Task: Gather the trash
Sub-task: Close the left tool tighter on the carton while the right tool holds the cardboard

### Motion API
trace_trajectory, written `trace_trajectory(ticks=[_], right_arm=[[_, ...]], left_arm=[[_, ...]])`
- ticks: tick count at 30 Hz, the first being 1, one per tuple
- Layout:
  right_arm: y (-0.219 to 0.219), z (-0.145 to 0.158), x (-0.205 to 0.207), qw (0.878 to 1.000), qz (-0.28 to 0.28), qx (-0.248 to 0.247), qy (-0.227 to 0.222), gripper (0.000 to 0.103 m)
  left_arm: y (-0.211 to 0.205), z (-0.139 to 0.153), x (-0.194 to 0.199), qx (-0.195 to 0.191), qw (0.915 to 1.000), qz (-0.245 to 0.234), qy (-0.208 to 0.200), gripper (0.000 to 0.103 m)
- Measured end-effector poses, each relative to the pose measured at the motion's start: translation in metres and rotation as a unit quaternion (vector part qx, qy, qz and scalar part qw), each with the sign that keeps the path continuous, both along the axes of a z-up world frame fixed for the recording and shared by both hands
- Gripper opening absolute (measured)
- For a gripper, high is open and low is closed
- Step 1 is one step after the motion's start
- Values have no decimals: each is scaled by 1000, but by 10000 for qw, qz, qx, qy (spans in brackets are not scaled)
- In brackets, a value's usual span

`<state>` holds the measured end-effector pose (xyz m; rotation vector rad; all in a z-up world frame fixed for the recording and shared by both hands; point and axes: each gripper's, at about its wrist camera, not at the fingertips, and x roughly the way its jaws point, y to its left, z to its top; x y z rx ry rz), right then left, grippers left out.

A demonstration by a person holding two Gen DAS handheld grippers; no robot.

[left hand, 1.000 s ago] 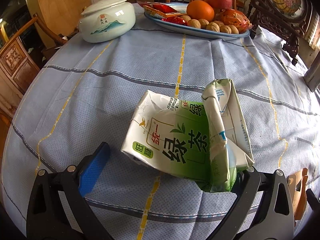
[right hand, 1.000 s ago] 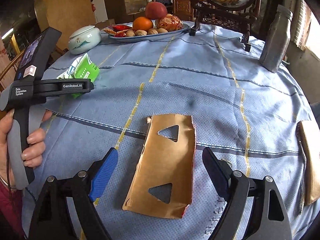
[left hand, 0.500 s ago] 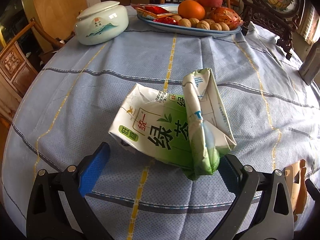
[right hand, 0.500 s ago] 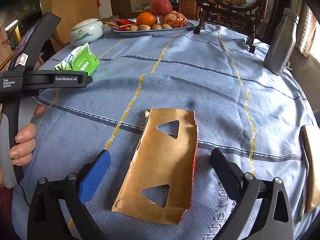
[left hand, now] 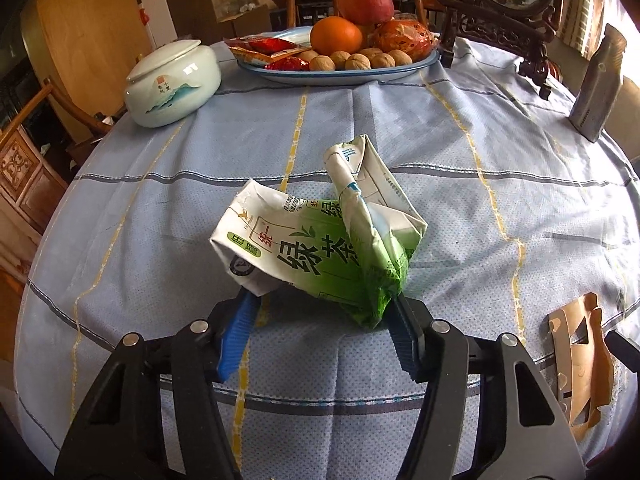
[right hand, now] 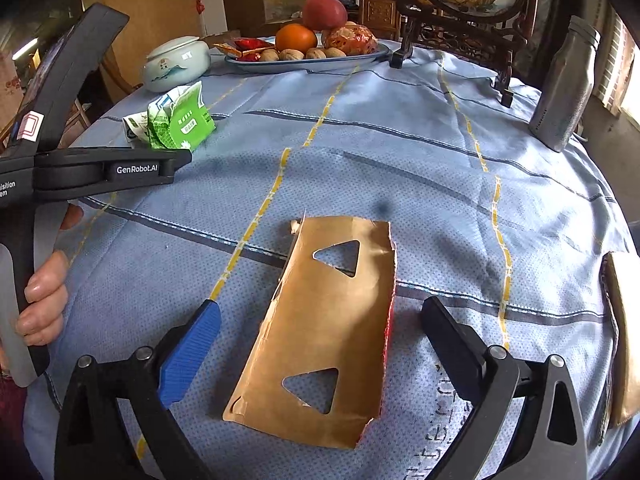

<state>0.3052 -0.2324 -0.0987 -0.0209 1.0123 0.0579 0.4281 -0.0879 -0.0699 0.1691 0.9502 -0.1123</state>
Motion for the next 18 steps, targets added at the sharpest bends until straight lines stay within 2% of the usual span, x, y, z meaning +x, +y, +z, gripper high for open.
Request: trace_trajectory(ticks=[6, 10, 16, 18], right_arm=[[0, 0, 0, 10000, -16, 36, -14, 99], [0, 1, -1, 10000, -11, 8, -10, 99], [1, 1, -1, 10000, -2, 21, -9, 99], [1, 1, -1, 10000, 10, 16, -7, 99]], left_arm=[[0, -3, 1, 98, 9999, 28, -10, 61], [2, -1, 2, 35, 10000, 10, 13, 61], [19, 13, 6, -649, 9978, -53, 91, 58], [22, 16, 7, -752, 9971, -63, 68, 58]])
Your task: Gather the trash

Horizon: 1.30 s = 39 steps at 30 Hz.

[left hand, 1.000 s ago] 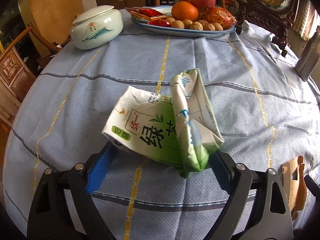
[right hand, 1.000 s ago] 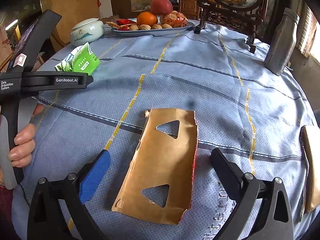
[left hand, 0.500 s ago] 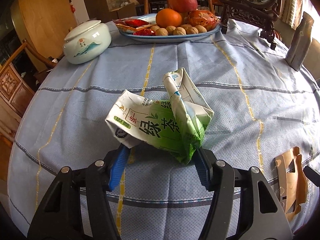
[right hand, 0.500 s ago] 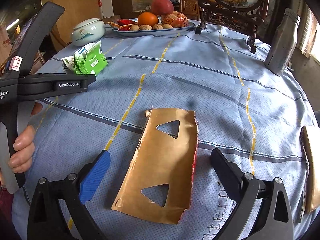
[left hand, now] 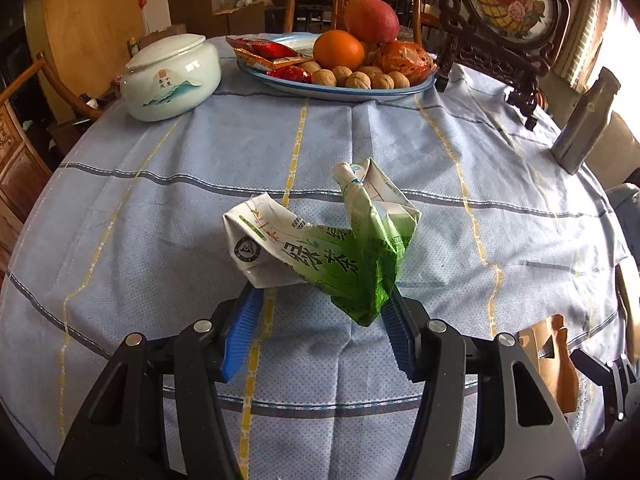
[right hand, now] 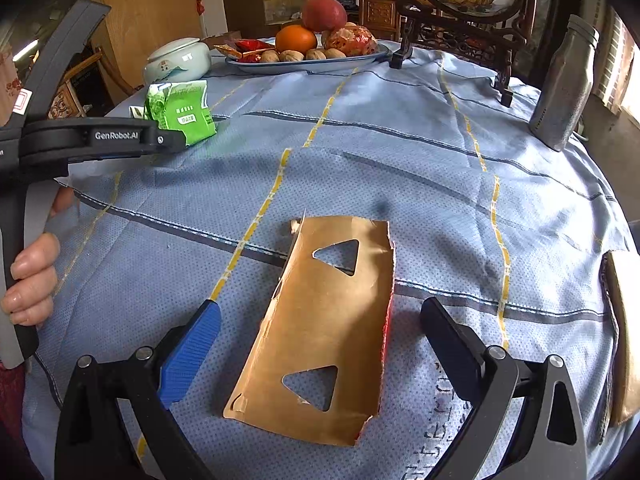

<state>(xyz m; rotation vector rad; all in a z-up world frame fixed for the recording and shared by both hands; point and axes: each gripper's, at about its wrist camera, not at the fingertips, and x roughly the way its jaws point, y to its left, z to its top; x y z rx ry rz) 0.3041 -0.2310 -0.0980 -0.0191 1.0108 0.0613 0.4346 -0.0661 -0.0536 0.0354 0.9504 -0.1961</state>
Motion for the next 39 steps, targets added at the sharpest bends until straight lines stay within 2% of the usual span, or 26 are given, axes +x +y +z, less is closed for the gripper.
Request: trace_trajectory(ticks=[5, 9, 11, 17, 20, 21, 24, 25, 26, 27, 28, 29, 31, 36, 39], right_arm=[[0, 0, 0, 10000, 13, 20, 3, 99], [0, 0, 0, 10000, 19, 11, 6, 99], [0, 0, 0, 10000, 16, 18, 4, 99], [0, 0, 0, 10000, 16, 19, 2, 99], [0, 0, 0, 10000, 15, 28, 0, 99], [0, 0, 0, 10000, 13, 29, -2, 99], [-1, 0, -1, 10000, -1, 53, -23, 99], [-1, 0, -2, 10000, -11, 75, -34, 99], [-2, 0, -2, 9999, -25, 93, -48, 98], [-4, 1, -3, 9999, -58, 91, -78, 96], [-5, 2, -3, 9999, -97, 32, -128, 88], [-6, 4, -3, 9998, -110, -15, -168, 74], [-9, 6, -4, 9997, -106, 53, -215, 60], [-12, 7, -3, 9996, -100, 166, -210, 60], [-13, 7, -3, 9995, -87, 229, -222, 59]], left_arm=[[-8, -3, -2, 38, 9999, -134, 0, 58], [-3, -3, 2, -21, 10000, -51, -41, 59], [-1, -3, 4, -133, 9999, -34, -54, 68], [-6, -4, 6, -146, 9997, -134, -158, 74], [2, -10, 16, -246, 9997, 36, 6, 86], [5, -12, 18, -353, 9993, 69, 82, 86], [12, -16, 24, -723, 9970, 52, 283, 85], [12, -16, 24, -736, 9969, 40, 260, 80], [10, -14, 23, -727, 9971, -33, 217, 59], [8, -13, 22, -790, 9965, -140, 222, 59], [8, -10, 19, -877, 9958, -168, 187, 59], [7, -5, 15, -901, 9957, -192, 79, 59], [5, 7, 6, -881, 9956, -252, -208, 58], [2, 30, -14, -940, 9929, -389, -609, 58], [-3, 29, -13, -833, 9936, -451, -608, 58]])
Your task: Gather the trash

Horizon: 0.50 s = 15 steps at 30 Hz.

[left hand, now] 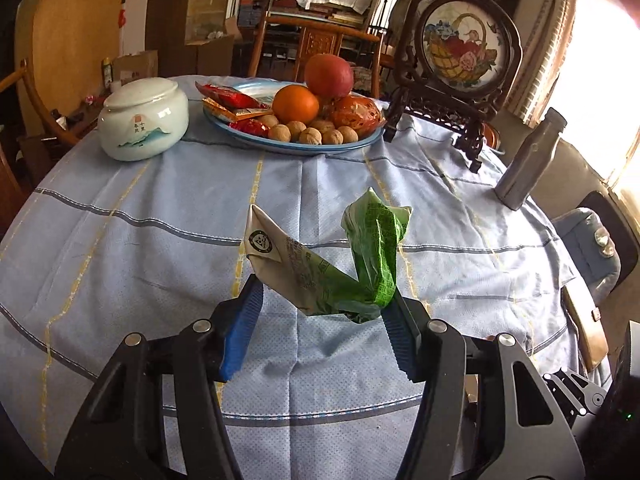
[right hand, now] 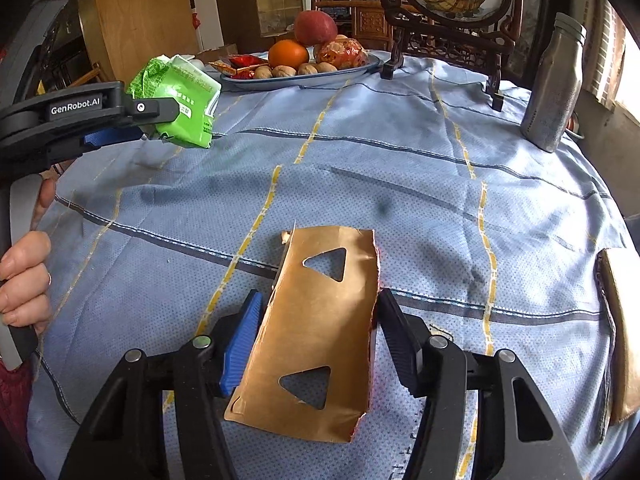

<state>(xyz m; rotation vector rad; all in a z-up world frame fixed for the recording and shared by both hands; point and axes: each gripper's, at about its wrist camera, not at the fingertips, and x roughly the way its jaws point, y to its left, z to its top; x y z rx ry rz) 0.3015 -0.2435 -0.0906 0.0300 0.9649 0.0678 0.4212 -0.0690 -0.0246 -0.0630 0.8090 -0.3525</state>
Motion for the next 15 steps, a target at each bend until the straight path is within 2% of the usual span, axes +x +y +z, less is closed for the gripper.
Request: trace_trajectory(ticks=[7, 9, 11, 15], right_arm=[[1, 0, 0, 10000, 25, 4, 18, 59], [2, -1, 0, 10000, 32, -29, 18, 60], [3, -1, 0, 10000, 37, -27, 22, 60], [4, -1, 0, 10000, 50, -65, 28, 60]], left_arm=[[-1, -19, 15, 159, 9994, 149, 254, 59], [1, -23, 20, 76, 9991, 147, 385, 62], [2, -28, 25, 78, 9984, 227, 517, 78], [4, -39, 33, 51, 9966, 342, 753, 82]])
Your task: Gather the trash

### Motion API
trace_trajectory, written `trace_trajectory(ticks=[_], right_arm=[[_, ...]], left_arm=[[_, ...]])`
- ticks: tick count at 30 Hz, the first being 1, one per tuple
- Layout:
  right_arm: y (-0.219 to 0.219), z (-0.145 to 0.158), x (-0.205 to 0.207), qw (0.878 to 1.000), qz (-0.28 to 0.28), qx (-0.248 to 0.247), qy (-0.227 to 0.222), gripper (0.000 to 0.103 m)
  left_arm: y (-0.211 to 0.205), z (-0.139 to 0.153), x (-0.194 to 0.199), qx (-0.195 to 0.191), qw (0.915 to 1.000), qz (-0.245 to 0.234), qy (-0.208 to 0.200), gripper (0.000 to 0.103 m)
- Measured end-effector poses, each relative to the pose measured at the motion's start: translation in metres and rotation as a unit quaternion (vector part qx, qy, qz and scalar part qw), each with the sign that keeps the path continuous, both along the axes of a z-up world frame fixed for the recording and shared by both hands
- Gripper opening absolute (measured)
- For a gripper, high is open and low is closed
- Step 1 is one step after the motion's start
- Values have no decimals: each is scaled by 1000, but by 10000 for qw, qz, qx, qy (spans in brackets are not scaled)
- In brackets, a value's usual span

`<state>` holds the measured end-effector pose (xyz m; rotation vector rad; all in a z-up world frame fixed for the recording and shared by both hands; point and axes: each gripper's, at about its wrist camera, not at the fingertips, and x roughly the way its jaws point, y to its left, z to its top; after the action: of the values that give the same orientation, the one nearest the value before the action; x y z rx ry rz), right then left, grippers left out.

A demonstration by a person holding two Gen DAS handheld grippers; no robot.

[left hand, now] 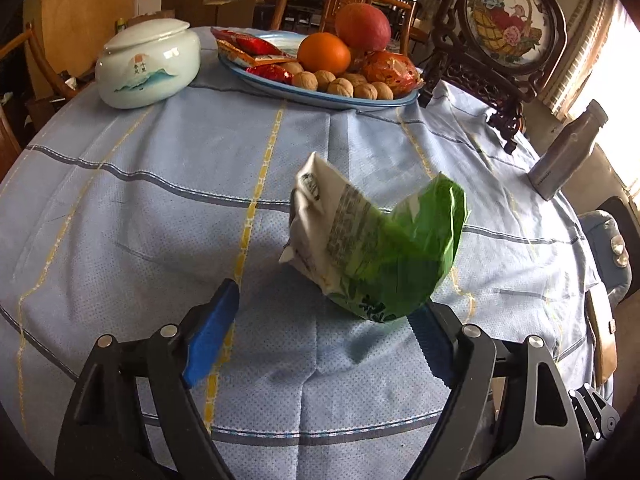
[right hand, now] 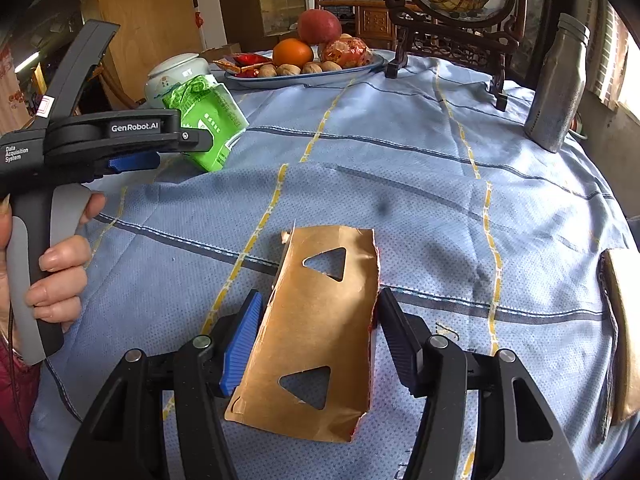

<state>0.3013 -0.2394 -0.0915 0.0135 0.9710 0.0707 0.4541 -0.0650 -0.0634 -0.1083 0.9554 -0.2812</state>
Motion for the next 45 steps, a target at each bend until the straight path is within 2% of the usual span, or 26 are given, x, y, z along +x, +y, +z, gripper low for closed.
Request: trace_trajectory(ticks=[3, 7, 15, 20, 21, 22, 23, 26, 33, 36, 37, 38, 42, 43, 45], right_arm=[[1, 0, 0, 10000, 6, -38, 0, 60], [2, 0, 0, 10000, 12, -55, 3, 60], [0, 0, 1, 10000, 27, 4, 13, 61], [1, -1, 1, 10000, 41, 7, 13, 62], [1, -1, 0, 10000, 41, 10, 13, 62], [1, 0, 0, 10000, 43, 10, 12, 62], [1, 0, 0, 10000, 38, 7, 10, 61], [-1, 0, 1, 10000, 17, 81, 3, 60], [-5, 4, 1, 9996, -25, 282, -82, 59], [-5, 7, -1, 9995, -25, 297, -140, 59], [-5, 7, -2, 9994, -31, 310, -146, 59], [-6, 8, -2, 9993, -35, 327, -155, 59], [-5, 10, -4, 9990, 18, 430, -147, 59], [-5, 10, -5, 9989, 34, 447, -142, 59], [-5, 10, -5, 9988, 45, 480, -125, 59]], left_arm=[[-4, 2, 2, 97, 9998, 106, -160, 83], [-26, 7, 4, 453, 9978, -35, -484, 87], [-53, 9, 18, 721, 9949, -220, -670, 89], [-62, 8, 32, 712, 9944, -283, -726, 89], [-64, 6, 33, 717, 9944, -343, -699, 88], [-67, 4, 33, 678, 9944, -468, -662, 80], [-70, 3, 32, 688, 9937, -597, -658, 65], [-72, 9, 22, 685, 9916, -684, -853, 64], [-52, 48, -3, 61, 9906, -750, -1138, 57], [-44, 60, -19, -13, 9887, -738, -1303, 55], [-43, 61, -22, -31, 9887, -761, -1289, 42], [-43, 59, -24, 10, 9894, -778, -1226, 37], [-40, 44, -27, 210, 9910, -818, -1041, 37], [-38, 41, -27, 219, 9916, -824, -978, 40], [-31, 40, -28, 185, 9930, -797, -856, 52]])
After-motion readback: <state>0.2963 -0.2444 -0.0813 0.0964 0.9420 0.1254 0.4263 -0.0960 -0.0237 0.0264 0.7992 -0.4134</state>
